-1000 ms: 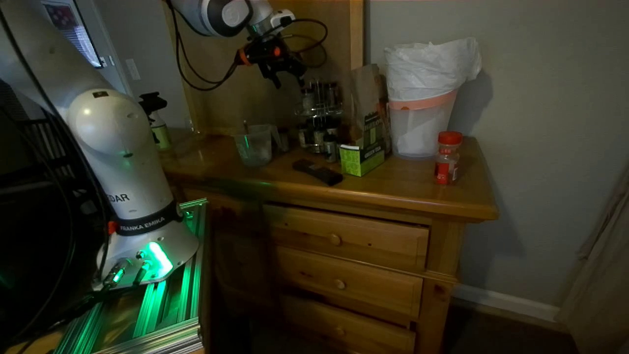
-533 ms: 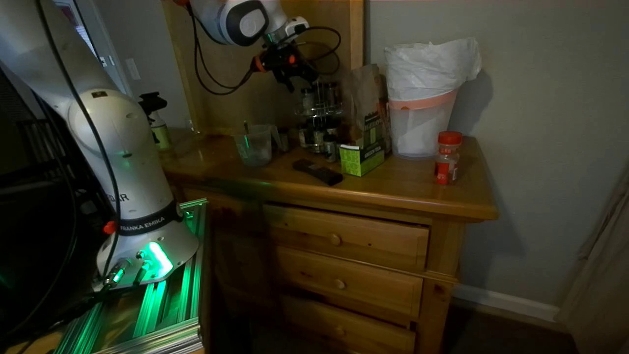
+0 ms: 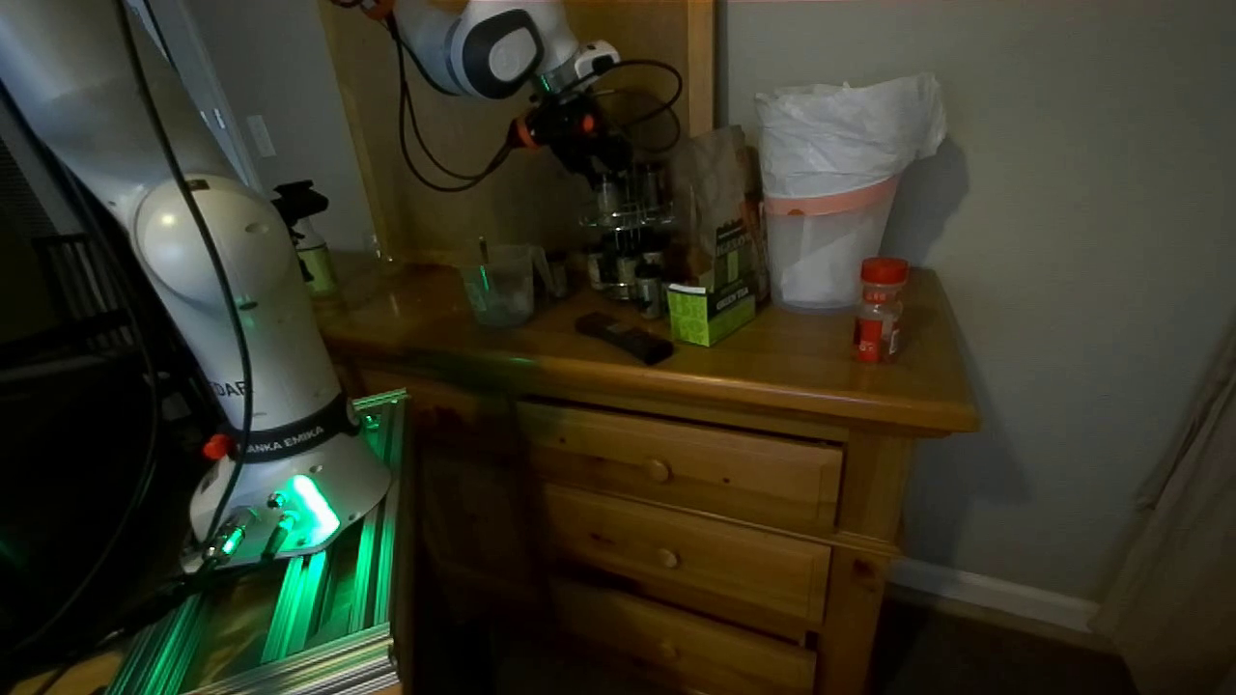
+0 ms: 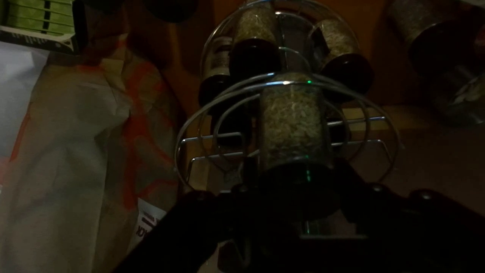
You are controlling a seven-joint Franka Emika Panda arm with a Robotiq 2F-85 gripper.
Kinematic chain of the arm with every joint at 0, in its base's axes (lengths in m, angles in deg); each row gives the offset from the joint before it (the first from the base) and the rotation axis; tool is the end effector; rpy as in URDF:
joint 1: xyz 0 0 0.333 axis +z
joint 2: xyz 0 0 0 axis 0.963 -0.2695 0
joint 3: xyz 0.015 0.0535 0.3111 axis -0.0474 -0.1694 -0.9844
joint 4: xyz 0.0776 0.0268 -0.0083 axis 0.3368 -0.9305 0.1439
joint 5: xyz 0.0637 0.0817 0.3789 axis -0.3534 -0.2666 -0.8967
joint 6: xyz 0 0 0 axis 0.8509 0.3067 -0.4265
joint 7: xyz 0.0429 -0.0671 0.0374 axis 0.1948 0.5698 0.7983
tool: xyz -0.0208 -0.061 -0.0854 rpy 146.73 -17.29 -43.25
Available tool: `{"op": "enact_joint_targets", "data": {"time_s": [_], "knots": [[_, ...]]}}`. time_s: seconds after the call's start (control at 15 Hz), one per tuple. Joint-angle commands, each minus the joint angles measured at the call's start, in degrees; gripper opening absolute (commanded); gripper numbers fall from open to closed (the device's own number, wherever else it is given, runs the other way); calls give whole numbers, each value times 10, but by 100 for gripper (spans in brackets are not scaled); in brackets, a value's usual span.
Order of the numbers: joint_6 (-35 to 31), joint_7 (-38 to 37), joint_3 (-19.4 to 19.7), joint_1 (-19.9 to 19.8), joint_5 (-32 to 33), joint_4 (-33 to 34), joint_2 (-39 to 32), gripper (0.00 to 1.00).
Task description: Take the bottle off of the rack
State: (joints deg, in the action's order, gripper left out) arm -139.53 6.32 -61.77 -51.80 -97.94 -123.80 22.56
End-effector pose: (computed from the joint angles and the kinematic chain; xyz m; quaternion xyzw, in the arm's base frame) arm 0.4280 0.2322 0.4216 -0.9032 -0.3434 -0.2502 0.0608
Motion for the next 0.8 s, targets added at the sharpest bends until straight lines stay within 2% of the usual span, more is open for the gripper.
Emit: {"op": "enact_joint_targets", "data": {"time_s": [0.0, 0.4, 0.73], "knots": [[1, -7, -13, -9, 20, 4, 12, 24], [2, -6, -8, 12, 3, -36, 118, 24], [24, -30, 11, 8, 12, -113, 205, 24]]}}
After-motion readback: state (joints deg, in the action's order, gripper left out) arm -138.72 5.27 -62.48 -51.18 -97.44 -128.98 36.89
